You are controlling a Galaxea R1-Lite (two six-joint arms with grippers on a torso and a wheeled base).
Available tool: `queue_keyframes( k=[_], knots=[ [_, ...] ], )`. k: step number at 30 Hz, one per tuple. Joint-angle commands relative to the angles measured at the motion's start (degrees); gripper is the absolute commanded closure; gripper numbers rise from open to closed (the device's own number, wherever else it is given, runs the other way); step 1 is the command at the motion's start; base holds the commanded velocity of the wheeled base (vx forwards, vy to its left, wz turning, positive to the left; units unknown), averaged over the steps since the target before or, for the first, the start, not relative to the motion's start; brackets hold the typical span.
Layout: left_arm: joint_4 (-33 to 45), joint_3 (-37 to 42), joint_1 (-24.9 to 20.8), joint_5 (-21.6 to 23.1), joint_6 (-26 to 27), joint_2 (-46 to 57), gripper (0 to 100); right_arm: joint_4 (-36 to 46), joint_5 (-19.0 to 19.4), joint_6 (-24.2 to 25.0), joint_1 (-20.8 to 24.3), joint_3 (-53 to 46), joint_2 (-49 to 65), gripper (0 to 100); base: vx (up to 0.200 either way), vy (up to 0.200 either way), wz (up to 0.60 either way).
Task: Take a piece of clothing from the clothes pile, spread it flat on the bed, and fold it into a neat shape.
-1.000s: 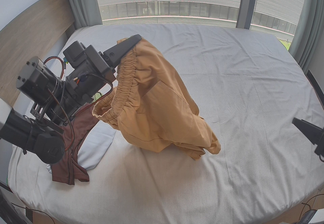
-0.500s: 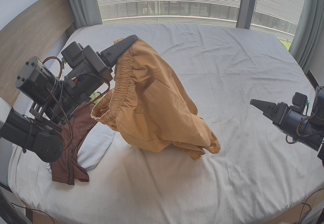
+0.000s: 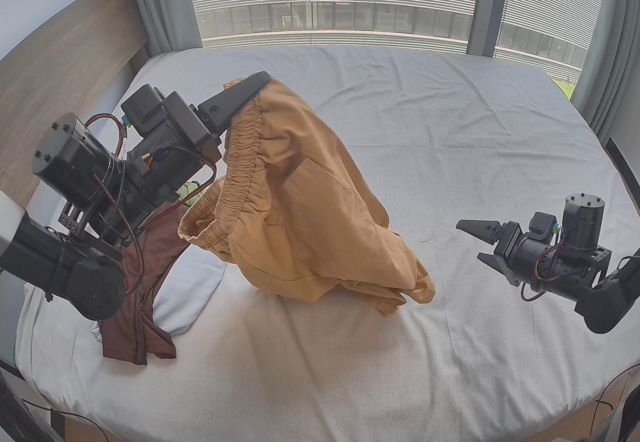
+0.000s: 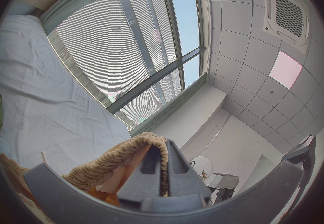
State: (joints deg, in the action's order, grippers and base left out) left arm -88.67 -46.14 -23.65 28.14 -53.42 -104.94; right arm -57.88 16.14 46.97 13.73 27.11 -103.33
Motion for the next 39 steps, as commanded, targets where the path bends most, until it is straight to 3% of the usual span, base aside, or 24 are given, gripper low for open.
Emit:
queue_keyframes(
  k=[1, 12, 28, 29, 37, 39],
  knots=[
    [-0.01, 0.0, 0.01, -0.01, -0.02, -0.09, 100, -0.92, 1.79, 2.16, -0.02, -0.04, -6.8, 0, 0.0, 0.0, 0.0],
    [-0.01, 0.09, -0.08, -0.01, -0.02, -0.18, 100, -9.27, 2.67, 8.31, 0.69, -0.04, -17.43, 0, 0.0, 0.0, 0.0],
    [-0.01, 0.09, -0.17, -0.01, -0.02, 0.0, 100, -23.42, 2.93, 12.71, 5.08, -0.31, -26.57, 0, 0.0, 0.0, 0.0],
    [-0.01, 0.09, -0.17, -0.01, -0.02, 0.0, 100, -23.51, 3.02, 12.8, 5.08, -0.48, -26.57, 100, 0.0, 0.0, 0.0],
    [-0.01, 0.09, -0.17, -0.01, -0.02, -0.18, 100, -24.74, 3.2, 14.2, 4.82, -0.92, -25.7, 100, 0.0, 0.0, 0.0],
    [-0.01, 0.17, -0.17, -0.01, -0.02, -0.27, 100, -27.2, 5.04, 16.31, 4.47, -2.06, -24.2, 100, 0.0, 0.0, 0.0]
  ],
)
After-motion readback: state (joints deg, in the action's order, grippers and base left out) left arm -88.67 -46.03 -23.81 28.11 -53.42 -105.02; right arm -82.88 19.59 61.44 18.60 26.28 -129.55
